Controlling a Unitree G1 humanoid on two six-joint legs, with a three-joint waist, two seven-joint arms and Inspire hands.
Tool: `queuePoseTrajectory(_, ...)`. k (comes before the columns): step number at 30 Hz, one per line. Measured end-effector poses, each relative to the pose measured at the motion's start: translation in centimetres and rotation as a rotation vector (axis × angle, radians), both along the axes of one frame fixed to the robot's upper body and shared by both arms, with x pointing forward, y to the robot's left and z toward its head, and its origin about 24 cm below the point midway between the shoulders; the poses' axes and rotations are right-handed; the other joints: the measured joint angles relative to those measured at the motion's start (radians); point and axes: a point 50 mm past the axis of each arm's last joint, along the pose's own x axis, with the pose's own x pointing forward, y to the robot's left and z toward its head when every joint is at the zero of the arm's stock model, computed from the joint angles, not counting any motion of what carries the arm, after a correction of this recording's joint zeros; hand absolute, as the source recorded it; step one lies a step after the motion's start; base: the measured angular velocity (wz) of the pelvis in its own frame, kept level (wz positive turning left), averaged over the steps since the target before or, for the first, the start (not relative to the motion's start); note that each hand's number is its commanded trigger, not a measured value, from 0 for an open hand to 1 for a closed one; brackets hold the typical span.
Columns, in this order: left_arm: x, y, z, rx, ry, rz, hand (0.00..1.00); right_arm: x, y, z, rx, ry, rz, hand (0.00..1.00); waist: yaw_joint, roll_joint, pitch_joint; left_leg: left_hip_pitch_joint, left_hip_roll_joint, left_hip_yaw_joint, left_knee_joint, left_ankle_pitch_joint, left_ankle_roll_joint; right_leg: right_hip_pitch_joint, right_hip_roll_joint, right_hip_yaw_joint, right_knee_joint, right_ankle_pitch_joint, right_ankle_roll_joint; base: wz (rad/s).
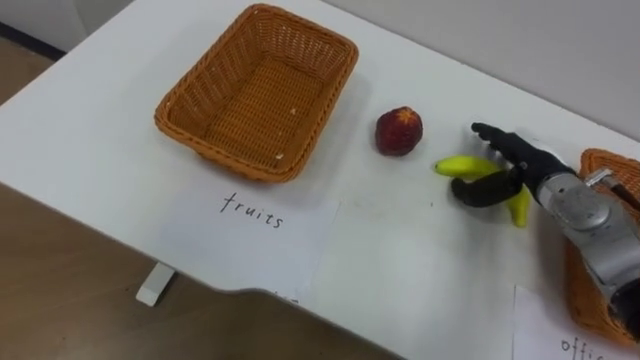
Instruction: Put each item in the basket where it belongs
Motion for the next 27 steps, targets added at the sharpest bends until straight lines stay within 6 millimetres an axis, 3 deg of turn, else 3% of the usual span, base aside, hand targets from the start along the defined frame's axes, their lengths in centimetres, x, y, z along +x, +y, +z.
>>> queuePoseTrajectory(8, -0.2, 0.2, 0.0, -0.008, 0.022, -0.008, 0.00, 0.3, 0.0, 0.3, -0.028, 0.035, 0.019, 0.00, -0.003, 0.007, 0.0047, -0.005, 0.000, -0.012, 0.017, 0.000, 0.000, 0.006, 0.000, -0.016, 0.001, 0.001, -0.001, 0.04)
queuePoseTrajectory(27, 0.9, 0.2, 0.1, 0.008, 0.018, -0.034, 0.00, -0.2, -1.1, -0.3, -0.047, 0.115, 0.028, 0.00, 0.034, 0.008, 0.0029, 0.024, -0.001, -0.019, 0.011, 0.001, -0.001, 0.036, 0.004, -0.012, -0.008, 0.001, -0.001, 0.00)
